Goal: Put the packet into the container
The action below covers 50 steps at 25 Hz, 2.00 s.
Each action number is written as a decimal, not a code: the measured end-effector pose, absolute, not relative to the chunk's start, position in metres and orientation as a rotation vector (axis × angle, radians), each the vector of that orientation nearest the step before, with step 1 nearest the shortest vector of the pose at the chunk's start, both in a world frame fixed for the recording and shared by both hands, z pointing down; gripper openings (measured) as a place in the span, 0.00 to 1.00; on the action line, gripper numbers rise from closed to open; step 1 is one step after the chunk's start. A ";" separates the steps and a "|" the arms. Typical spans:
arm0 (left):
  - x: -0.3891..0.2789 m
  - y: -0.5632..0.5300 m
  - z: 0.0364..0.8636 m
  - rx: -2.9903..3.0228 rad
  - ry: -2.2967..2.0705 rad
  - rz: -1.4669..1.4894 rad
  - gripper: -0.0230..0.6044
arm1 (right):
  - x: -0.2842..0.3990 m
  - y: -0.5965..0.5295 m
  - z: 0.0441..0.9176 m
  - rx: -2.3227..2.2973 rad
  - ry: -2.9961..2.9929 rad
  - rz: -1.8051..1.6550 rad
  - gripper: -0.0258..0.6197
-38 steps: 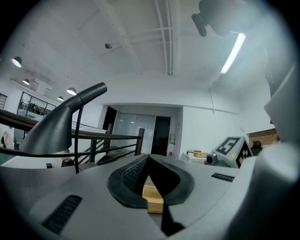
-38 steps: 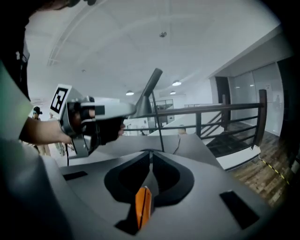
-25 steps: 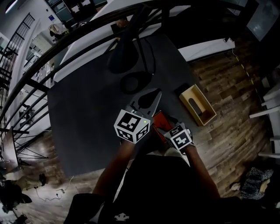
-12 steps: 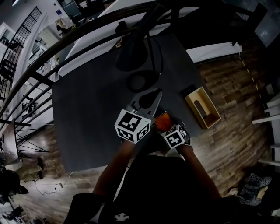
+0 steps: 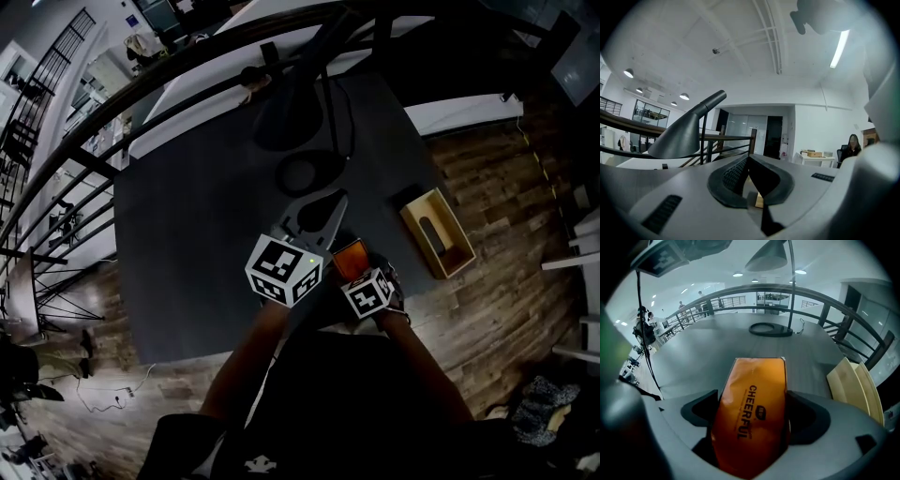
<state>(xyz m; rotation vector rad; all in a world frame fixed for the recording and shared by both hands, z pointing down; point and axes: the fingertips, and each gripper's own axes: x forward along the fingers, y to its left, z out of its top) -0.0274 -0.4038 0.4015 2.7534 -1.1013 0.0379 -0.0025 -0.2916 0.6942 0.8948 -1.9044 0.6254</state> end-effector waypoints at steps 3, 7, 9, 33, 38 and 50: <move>-0.029 -0.404 0.403 2.748 -1.110 0.043 0.05 | -0.002 -0.295 0.696 0.906 -1.914 0.619 0.72; -0.031 -0.404 0.404 2.744 -1.118 0.045 0.05 | 0.001 -0.296 0.697 0.902 -1.892 0.614 0.71; -0.031 -0.404 0.402 2.743 -1.116 0.038 0.05 | 0.003 -0.295 0.695 0.885 -1.870 0.603 0.65; 0.036 -0.402 0.400 2.794 -0.992 0.013 0.05 | 0.107 -0.352 0.608 1.003 -1.918 0.531 0.52; 0.063 -0.402 0.401 2.810 -0.959 0.004 0.05 | 0.163 -0.372 0.581 1.053 -1.862 0.439 0.52; 0.095 -0.408 0.402 2.817 -0.965 0.023 0.05 | 0.228 -0.387 0.608 0.985 -1.814 0.536 0.52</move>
